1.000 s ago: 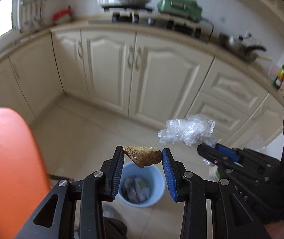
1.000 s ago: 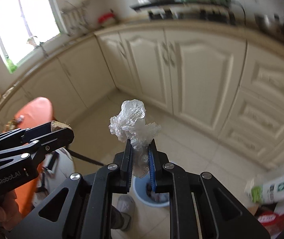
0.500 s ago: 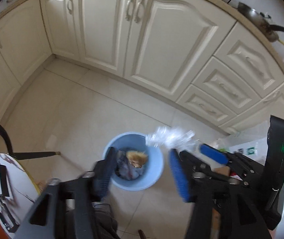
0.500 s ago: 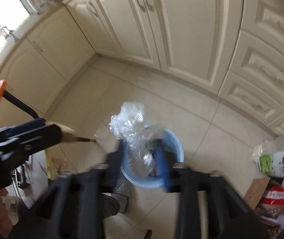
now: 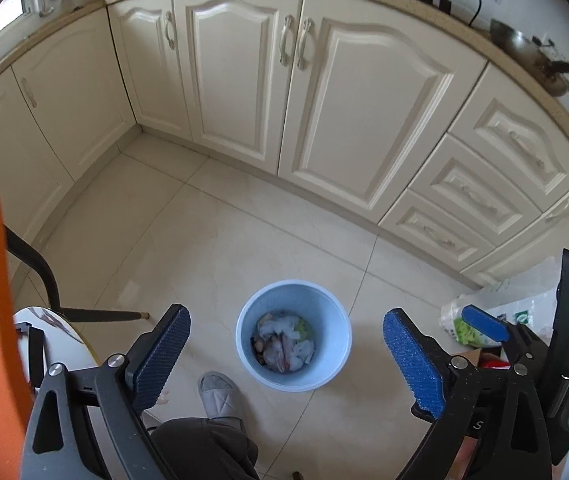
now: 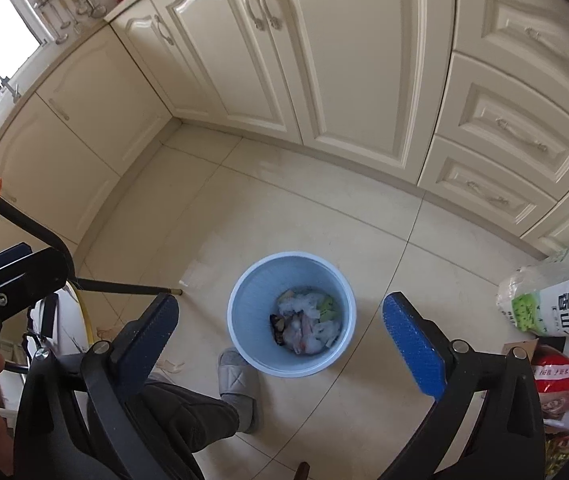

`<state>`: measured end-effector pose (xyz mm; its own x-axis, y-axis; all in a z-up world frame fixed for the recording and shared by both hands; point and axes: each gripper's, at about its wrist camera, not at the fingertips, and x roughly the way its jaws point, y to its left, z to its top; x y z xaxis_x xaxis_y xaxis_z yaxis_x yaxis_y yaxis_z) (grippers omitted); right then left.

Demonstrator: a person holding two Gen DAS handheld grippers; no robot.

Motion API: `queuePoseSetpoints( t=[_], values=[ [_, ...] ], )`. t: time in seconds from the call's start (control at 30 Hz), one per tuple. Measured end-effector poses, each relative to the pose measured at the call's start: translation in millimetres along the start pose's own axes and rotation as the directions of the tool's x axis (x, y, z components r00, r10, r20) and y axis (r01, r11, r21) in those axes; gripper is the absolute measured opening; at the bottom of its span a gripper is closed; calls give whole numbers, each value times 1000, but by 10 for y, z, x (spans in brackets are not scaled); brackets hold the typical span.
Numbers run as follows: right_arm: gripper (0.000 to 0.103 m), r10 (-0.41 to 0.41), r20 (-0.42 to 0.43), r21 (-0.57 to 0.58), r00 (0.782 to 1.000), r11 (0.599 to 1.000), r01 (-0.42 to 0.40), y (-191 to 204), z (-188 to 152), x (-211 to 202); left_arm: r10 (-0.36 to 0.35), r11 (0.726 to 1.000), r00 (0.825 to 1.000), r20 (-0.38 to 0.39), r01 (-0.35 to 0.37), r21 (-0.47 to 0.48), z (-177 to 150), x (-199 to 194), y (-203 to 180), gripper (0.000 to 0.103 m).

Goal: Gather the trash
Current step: 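Return both tools from the bin to the table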

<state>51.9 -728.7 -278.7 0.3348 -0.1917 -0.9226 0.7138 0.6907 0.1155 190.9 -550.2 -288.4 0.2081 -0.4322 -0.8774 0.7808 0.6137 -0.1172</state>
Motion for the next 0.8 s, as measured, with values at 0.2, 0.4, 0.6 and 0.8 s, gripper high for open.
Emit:
queuePoseSetpoints(
  t=[0.2,0.4,0.6,0.8],
  values=[
    [103,7,70,-29,997,1000,-5,227,97,-402,-14,1000,995,98,17,-21,-212,-647,110,96],
    [103,38,150,-78,988,997,-26,563,196,-855,-17,998,975,222,30,-58,-549,-1460,383,97],
    [103,97,224,-149,970,987,-64,1047,233,-1272,37,992,933,358,9,-127,-1061,-2337,778,101],
    [103,187,279,-249,942,961,-117,1691,171,-1669,130,979,883,451,-43,-199,-1682,-3054,1000,101]
  ],
)
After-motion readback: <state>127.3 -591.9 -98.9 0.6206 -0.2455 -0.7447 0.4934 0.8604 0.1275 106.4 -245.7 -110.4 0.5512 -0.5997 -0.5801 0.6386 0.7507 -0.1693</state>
